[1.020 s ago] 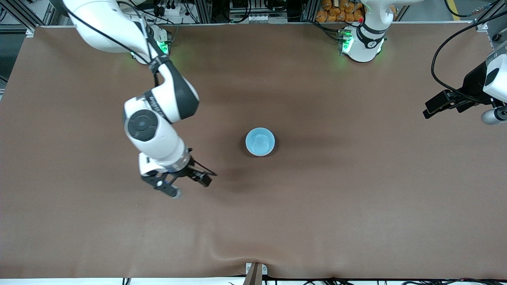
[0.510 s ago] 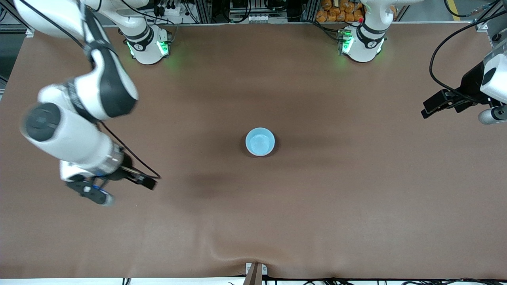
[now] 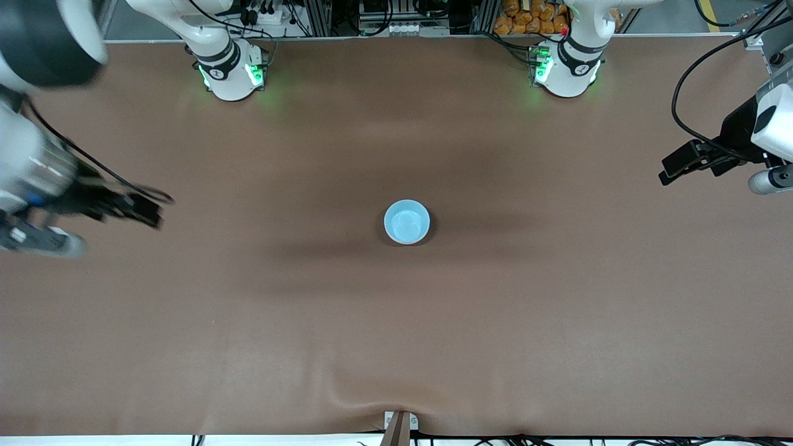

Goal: Stack pink and blue bowls on white bowl

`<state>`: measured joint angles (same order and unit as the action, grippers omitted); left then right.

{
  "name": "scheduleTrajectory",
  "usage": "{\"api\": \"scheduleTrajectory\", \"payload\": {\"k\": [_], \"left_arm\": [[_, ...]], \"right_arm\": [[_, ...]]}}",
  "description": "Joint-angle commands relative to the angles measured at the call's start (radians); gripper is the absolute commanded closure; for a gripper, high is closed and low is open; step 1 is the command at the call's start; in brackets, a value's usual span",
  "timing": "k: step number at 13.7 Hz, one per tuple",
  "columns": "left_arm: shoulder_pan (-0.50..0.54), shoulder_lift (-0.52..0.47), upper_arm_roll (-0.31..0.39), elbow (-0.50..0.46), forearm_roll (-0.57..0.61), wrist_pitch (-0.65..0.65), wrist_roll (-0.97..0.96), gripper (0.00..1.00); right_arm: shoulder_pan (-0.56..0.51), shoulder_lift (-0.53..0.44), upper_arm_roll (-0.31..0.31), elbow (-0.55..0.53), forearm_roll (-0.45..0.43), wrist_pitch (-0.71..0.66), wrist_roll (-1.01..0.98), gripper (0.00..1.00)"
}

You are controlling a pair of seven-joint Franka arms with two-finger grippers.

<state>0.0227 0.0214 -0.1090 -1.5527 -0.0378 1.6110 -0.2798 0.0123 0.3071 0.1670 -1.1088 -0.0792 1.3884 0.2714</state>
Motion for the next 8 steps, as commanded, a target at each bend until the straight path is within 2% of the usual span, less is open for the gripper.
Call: {"api": "scheduleTrajectory", "payload": {"k": [1,4,5,8], "left_arm": [[0.000,-0.018,-0.030,-0.006,-0.008,-0.041,0.016,0.00],[0.005,-0.027,-0.057,-0.007,0.041,-0.059,0.022,0.00],[0.006,-0.032,-0.055,-0.007,0.041,-0.057,0.024,0.00],[0.008,-0.063,-0.055,-0.010,0.042,-0.068,0.053,0.00]], "right_arm": [[-0.006,-0.155,-0.049,-0.141,0.036,-0.031,-0.086,0.00],[0.000,-0.351,-0.055,-0.432,0.026,0.102,-0.109,0.00],[-0.003,-0.379,-0.055,-0.460,0.022,0.110,-0.142,0.00],[-0.006,-0.375,-0.055,-0.459,0.019,0.104,-0.182,0.00]]}}
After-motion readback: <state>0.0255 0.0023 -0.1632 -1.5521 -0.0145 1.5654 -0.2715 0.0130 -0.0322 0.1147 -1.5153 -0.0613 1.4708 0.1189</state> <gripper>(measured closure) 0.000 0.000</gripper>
